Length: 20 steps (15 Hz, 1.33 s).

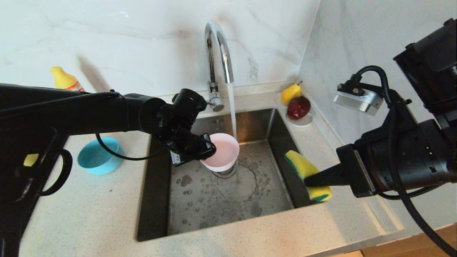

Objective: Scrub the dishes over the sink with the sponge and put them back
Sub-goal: Wash the bowl

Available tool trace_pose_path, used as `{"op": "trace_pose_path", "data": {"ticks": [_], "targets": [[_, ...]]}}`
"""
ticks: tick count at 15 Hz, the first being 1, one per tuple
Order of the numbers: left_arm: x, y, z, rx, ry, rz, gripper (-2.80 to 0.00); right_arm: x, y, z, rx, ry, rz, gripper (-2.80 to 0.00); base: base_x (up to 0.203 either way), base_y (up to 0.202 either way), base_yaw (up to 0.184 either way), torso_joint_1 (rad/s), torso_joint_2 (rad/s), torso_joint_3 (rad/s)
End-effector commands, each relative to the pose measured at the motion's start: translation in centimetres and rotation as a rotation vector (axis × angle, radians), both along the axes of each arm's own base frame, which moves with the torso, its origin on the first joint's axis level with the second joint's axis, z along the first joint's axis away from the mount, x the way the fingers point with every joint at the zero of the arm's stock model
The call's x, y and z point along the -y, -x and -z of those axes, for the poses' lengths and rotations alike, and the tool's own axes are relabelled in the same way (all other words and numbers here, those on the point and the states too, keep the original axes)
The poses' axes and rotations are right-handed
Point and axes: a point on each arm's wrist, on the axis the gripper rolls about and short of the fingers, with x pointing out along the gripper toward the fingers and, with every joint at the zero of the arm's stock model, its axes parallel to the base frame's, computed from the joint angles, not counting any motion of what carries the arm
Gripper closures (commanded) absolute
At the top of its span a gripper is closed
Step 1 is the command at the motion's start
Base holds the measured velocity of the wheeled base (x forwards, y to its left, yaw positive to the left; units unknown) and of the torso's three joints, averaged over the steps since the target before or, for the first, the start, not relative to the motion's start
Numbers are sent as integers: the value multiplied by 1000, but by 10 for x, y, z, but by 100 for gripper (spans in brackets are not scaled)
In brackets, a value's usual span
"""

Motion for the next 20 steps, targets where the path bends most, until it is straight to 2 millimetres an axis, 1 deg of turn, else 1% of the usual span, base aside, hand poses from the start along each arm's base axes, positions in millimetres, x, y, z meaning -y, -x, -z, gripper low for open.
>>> {"op": "trace_pose_path", "data": {"ticks": [1, 5, 7, 11, 12, 15, 20], "targets": [[9, -5, 6, -5, 9, -4, 0, 1, 1, 0, -3, -1, 0, 0, 0, 0, 0, 0, 0, 0], [20, -17, 17, -12, 20, -14, 0, 2, 2, -1, -1, -3, 0, 0, 0, 0, 0, 0, 0, 0], [27, -20, 22, -19, 28, -14, 0, 2, 3, 0, -3, -1, 0, 0, 0, 0, 0, 0, 0, 0], [30, -25, 21, 15, 41, -21, 0, 5, 6, -3, 6, -10, 0, 0, 0, 0, 0, 0, 0, 0], [31, -26, 24, 7, 40, -26, 0, 6, 6, -4, 8, -12, 0, 0, 0, 0, 0, 0, 0, 0], [30, -26, 27, -2, 32, -50, 0, 6, 6, -4, 10, -12, -1, 0, 0, 0, 0, 0, 0, 0], [29, -24, 22, 3, 37, -53, 0, 6, 6, -4, 12, -9, -6, 0, 0, 0, 0, 0, 0, 0]]}}
